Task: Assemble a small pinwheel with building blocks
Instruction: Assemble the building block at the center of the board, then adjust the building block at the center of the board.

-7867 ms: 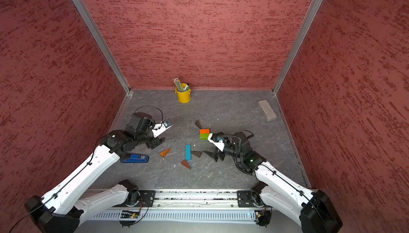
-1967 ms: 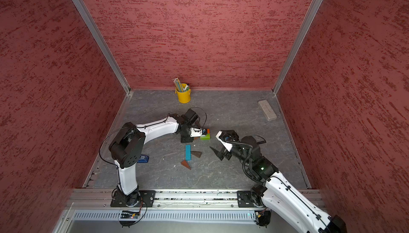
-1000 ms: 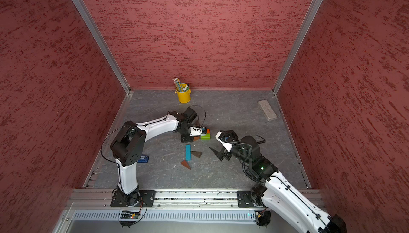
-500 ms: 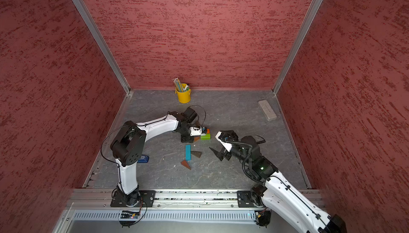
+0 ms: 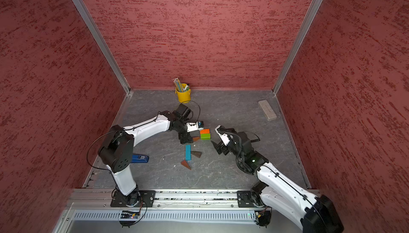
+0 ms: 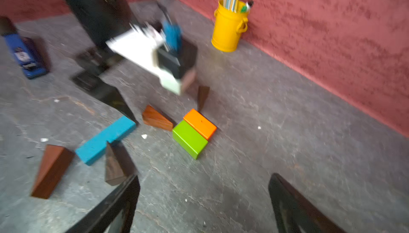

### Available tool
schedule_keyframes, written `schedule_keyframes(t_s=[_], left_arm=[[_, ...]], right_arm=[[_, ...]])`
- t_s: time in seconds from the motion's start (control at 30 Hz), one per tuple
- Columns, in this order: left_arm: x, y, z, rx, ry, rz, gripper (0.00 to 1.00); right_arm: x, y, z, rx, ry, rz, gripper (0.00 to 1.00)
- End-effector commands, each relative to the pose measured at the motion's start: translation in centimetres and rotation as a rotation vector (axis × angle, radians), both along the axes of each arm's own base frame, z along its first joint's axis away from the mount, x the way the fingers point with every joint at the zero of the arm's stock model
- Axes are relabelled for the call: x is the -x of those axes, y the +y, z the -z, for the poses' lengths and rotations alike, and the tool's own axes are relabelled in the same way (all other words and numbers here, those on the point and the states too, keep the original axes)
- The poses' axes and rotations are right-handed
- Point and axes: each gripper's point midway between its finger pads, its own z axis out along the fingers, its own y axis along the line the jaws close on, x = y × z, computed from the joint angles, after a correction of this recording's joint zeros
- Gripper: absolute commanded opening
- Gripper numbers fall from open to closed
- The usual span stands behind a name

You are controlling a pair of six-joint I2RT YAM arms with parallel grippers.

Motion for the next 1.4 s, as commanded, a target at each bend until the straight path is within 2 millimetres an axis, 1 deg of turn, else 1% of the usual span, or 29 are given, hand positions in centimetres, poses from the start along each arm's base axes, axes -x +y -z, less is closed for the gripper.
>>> schedule_keyframes(t_s=[0.0,0.07,0.17,0.27,0.37,0.43,0.47,0.53,0.63,0.73,0.8,1.07,1.37], left_arm=[[-0.4,0.1,-3.1,0.11,-0.07,-0.036,1.0],[-0.3,0.8,-3.9,0.137,-0.114,-0.075,1.0],[-1.3,2.3,-4.9,0.189,-0.203,-0.189,1.0],[-1.3,3.5,-5.4,0.25,-0.231,-0.285,1.0],[-1.4,5.0,-5.8,0.294,-0.258,-0.387,1.0],[-1.7,6.5,-6.0,0.315,-0.275,-0.46,1.0],[-1.8,7.3,-6.1,0.329,-0.281,-0.492,1.0],[-1.6,8.4,-6.4,0.35,-0.29,-0.525,1.0],[-1.5,9.8,-6.8,0.376,-0.309,-0.569,1.0],[-1.4,10.8,-6.8,0.395,-0.309,-0.598,1.0],[-1.2,11.1,-6.8,0.4,-0.307,-0.604,1.0],[-1.1,11.2,-6.2,0.4,-0.295,-0.607,1.0],[-1.1,11.3,-5.7,0.387,-0.288,-0.606,1.0]], right_arm=[[-2.8,-1.7,-0.6,-0.067,-0.012,0.177,0.83],[-3.9,-1.9,0.8,-0.045,0.047,0.221,0.78],[-5.7,-2.7,2.9,-0.043,0.168,0.34,0.75],[-6.5,-1.9,5.0,-0.035,0.256,0.333,0.72],[-7.2,-0.6,5.9,-0.104,0.332,0.299,0.67],[-7.5,0.1,6.5,-0.139,0.38,0.279,0.63],[-7.5,0.4,7.5,-0.133,0.417,0.275,0.6],[-7.4,1.0,8.4,-0.127,0.466,0.256,0.55],[-7.5,1.5,9.0,-0.138,0.494,0.247,0.54],[-7.5,1.6,9.5,-0.136,0.516,0.248,0.53],[-7.3,1.7,9.9,-0.131,0.53,0.245,0.54],[-7.0,1.9,11.0,-0.123,0.558,0.237,0.55],[-7.2,2.4,11.2,-0.138,0.559,0.227,0.57]])
